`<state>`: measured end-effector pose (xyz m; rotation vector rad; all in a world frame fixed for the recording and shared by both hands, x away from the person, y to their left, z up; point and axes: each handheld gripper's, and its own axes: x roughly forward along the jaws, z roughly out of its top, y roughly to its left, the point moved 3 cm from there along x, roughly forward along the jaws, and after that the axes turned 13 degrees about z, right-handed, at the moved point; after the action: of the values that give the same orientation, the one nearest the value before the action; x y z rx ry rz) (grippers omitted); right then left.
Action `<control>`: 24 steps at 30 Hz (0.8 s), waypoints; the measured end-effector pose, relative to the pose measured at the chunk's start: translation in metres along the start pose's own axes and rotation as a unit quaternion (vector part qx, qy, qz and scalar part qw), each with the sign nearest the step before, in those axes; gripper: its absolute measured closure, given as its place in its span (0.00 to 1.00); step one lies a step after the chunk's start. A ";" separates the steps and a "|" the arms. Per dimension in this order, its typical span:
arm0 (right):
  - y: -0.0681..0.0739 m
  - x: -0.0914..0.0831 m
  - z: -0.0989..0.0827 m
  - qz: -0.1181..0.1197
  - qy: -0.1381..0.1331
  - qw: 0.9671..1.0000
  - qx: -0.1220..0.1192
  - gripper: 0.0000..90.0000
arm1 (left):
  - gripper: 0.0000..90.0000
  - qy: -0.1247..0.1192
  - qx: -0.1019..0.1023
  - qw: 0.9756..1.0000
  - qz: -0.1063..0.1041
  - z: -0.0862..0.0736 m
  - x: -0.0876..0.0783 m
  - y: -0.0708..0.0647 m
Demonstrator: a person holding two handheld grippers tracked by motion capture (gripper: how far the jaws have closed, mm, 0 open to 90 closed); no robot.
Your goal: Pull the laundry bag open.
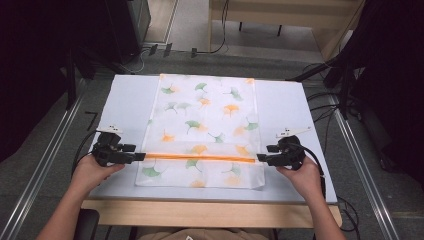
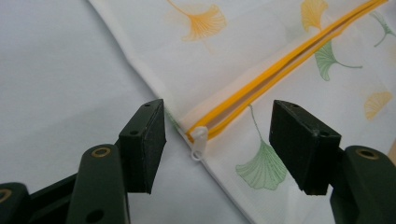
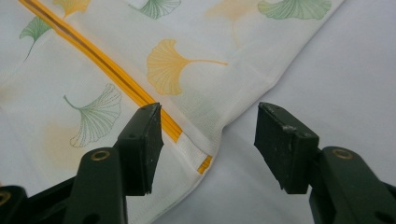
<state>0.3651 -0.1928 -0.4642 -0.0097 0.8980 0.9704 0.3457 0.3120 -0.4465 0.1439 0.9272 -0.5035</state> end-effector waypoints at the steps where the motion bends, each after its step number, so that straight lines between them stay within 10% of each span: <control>1: 0.000 -0.001 0.000 0.000 -0.003 1.000 -0.002 0.48 | 0.41 -0.003 -0.004 1.000 0.002 0.000 -0.001 0.001; 24: -0.030 -0.030 -0.011 -0.041 -0.064 0.997 0.012 0.40 | 0.39 -0.034 -0.070 0.995 0.061 -0.004 -0.013 0.038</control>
<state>0.3722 -0.2364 -0.4624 0.0353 0.7859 0.8735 0.3541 0.3516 -0.4422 0.0564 0.8776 -0.3267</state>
